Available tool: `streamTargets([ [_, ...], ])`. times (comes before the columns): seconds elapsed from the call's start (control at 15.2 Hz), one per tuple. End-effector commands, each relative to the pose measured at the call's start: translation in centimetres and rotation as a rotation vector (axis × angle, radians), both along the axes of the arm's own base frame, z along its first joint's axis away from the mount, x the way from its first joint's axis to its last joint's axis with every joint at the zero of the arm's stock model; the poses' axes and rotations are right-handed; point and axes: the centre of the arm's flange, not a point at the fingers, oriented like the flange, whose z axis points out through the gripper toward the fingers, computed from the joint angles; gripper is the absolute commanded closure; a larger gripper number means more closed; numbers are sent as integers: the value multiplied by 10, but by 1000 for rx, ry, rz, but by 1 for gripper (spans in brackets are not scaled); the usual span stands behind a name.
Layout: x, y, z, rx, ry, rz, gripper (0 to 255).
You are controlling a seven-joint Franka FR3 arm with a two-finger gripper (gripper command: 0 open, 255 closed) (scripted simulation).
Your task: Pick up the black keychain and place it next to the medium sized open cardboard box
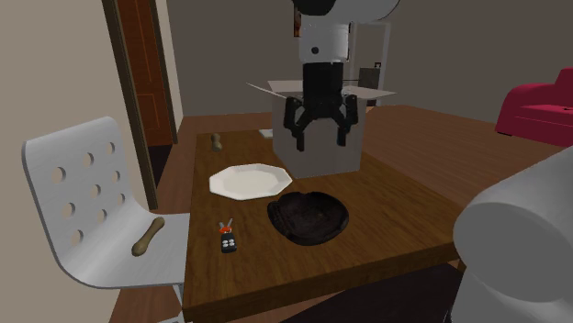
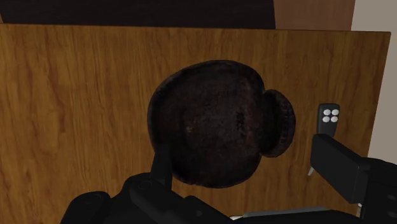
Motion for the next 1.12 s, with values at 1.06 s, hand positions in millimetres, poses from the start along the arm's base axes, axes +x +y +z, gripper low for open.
streamTargets([
  [1.06,86,165,-148,-14,-20,-26,0],
])
